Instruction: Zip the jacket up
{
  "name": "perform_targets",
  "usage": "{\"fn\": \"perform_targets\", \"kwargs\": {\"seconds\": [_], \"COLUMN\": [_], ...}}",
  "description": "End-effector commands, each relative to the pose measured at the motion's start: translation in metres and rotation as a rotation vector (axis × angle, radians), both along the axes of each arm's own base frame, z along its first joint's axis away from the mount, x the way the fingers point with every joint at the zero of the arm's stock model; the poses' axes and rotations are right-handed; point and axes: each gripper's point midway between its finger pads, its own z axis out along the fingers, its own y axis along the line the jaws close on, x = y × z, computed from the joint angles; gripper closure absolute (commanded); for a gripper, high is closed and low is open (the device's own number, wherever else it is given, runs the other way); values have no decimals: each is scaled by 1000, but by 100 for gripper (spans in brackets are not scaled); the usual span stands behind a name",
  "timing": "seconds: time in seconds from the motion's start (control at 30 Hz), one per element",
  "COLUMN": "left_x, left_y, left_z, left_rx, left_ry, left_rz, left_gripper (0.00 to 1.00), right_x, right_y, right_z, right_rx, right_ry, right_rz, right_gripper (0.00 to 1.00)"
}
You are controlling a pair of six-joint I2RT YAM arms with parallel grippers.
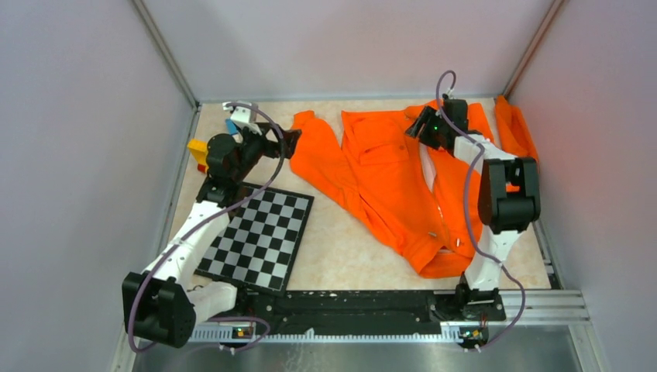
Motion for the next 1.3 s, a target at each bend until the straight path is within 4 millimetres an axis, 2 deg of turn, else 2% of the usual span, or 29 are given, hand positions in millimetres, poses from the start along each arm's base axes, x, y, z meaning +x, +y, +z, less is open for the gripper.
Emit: {"fn": "perform_targets", "kwargs": {"seconds": [0.0,0.07,0.13,0.2,0.43,0.63,0.67,0.83,0.93,1.1,1.2,1.23,1.27], "left_x": [-3,-5,-7,-6,-5,5,6,16,24,35,36,36,35], "left_y": [-9,-12,-14,-12,-19,-19,-19,-22,-26,-45,-61,-66,-70], "left_z": [30,32,33,32,27,12,9,-12,-35,-83,-97,-97,-96], "left_rx": [-40,-47,-51,-51,-67,-48,-46,-27,1,68,77,66,51], "left_ry": [-55,-50,-56,-56,-32,8,15,64,113,215,250,260,270], "left_rz": [-45,-65,-79,-69,-104,-88,-89,-95,-92,-124,-171,-195,-215], "left_gripper": [1,1,1,1,1,1,1,1,1,1,1,1,1], "right_x": [44,58,69,78,106,127,131,145,148,143,144,146,150], "right_y": [-8,-16,-21,-22,-25,-29,-30,-29,-20,-3,1,-11,-14], "right_z": [17,10,-2,-8,-21,-30,-37,-49,-54,-59,-54,-53,-50], "right_rx": [48,51,68,83,64,28,24,7,46,117,132,142,155], "right_ry": [-55,-51,-29,-24,-30,-28,-17,-15,-28,-64,-93,-97,-121], "right_rz": [-4,-20,-21,-21,-25,-29,-26,-7,38,115,142,119,116], "right_gripper": [43,45,55,59,61,61,61,64,71,72,73,78,80]}}
